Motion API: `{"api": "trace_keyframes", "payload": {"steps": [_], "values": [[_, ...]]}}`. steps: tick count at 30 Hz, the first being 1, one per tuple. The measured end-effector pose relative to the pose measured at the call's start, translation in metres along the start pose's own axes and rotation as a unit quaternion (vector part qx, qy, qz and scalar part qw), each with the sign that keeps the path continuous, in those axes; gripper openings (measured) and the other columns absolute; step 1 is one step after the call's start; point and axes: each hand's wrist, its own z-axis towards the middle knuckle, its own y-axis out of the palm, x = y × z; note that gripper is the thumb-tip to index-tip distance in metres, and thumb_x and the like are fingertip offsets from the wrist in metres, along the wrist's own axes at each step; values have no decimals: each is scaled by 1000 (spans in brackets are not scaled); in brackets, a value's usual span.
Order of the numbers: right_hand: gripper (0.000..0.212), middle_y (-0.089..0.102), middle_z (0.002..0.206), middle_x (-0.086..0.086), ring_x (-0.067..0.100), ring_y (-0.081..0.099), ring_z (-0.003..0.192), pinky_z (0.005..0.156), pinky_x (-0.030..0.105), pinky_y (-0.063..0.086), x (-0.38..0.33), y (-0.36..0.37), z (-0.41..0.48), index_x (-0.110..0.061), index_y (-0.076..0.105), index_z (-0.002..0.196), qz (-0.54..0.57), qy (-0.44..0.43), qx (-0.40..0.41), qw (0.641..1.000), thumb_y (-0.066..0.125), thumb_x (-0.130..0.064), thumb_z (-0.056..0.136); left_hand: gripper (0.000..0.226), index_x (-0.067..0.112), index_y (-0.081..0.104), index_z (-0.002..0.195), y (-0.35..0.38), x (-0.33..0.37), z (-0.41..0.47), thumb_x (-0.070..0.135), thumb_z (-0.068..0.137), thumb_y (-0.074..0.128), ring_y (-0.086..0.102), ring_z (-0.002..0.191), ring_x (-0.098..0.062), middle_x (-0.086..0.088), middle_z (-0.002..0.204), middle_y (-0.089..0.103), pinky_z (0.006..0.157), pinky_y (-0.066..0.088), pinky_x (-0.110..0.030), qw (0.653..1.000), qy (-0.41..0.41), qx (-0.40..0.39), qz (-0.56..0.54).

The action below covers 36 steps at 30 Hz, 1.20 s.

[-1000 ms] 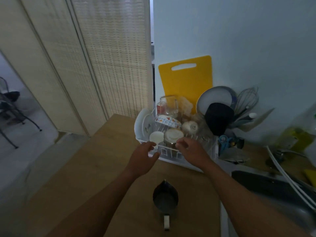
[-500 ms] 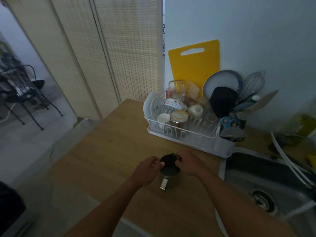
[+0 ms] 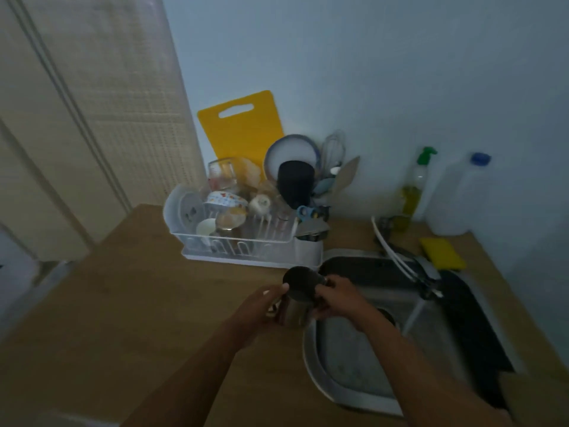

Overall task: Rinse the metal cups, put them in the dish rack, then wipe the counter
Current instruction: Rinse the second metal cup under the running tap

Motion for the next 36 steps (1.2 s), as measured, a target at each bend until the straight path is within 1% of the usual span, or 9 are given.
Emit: {"api": "trace_keyframes", "payload": {"steps": [3, 6, 11, 15, 19, 22, 25, 28, 36], "values": [[9, 59, 73, 15, 25, 63, 58, 57, 35, 57, 25, -30, -5, -5, 55, 98, 106, 54, 12, 993, 55, -12, 93, 24, 21, 69, 99, 37, -5, 15, 41, 87, 65, 63, 103, -28, -5, 105, 68, 96, 51, -54, 999, -24, 8, 31], [11, 58, 71, 10, 21, 59, 62, 57, 31, 53, 41, -57, -5, -12, 58, 91, 188, 68, 56, 978, 55, -21, 95, 24, 21, 67, 99, 71, -5, 31, 42, 86, 66, 66, 102, -35, -11, 104, 69, 90, 53, -57, 998, -59, 16, 19], [23, 64, 109, 7, 23, 61, 98, 81, 37, 52, 88, -94, 0, -23, 62, 108, 229, 111, 112, 960, 58, -36, 90, 16, 19, 63, 92, 121, -10, 61, 34, 92, 59, 63, 96, -31, -9, 96, 66, 82, 55, -43, 994, -70, -46, 65], [36, 60, 107, 10, 29, 58, 95, 82, 42, 48, 129, -109, -1, -25, 61, 113, 315, 172, 117, 926, 62, -45, 84, 13, 21, 64, 88, 149, -24, 77, 33, 91, 61, 63, 87, -31, -4, 89, 61, 72, 55, -39, 989, -95, -65, 88], [22, 61, 110, 17, 38, 57, 110, 96, 48, 45, 156, -117, -1, -28, 61, 105, 383, 177, 125, 898, 54, -42, 89, 10, 24, 62, 91, 171, -40, 92, 33, 92, 58, 62, 90, -32, -2, 98, 59, 72, 55, -37, 981, -115, -94, 125], [41, 64, 116, 20, 35, 60, 107, 88, 41, 46, 172, -128, -6, -26, 61, 118, 394, 183, 121, 893, 54, -47, 83, 10, 26, 63, 95, 187, -45, 99, 34, 92, 59, 63, 92, -31, 2, 99, 59, 78, 56, -40, 975, -124, -115, 141], [58, 58, 125, 23, 41, 60, 110, 98, 48, 47, 187, -151, -9, -26, 59, 124, 384, 199, 93, 897, 62, -52, 73, 18, 28, 63, 105, 204, -52, 106, 38, 90, 59, 64, 98, -31, 0, 109, 60, 82, 56, -41, 969, -141, -139, 145], [57, 55, 124, 26, 43, 61, 108, 90, 48, 52, 195, -182, -4, -24, 53, 127, 382, 206, 48, 900, 63, -46, 76, 20, 31, 63, 107, 221, -56, 111, 38, 89, 61, 63, 103, -32, -4, 119, 59, 90, 56, -44, 968, -160, -147, 122], [42, 62, 119, 20, 38, 57, 113, 102, 48, 45, 183, -190, 46, -17, 67, 114, 338, 174, -14, 925, 61, -44, 82, 32, 28, 63, 120, 211, -66, 127, 30, 90, 56, 60, 113, -33, -10, 126, 61, 87, 54, -42, 987, -134, -91, 0]]}}
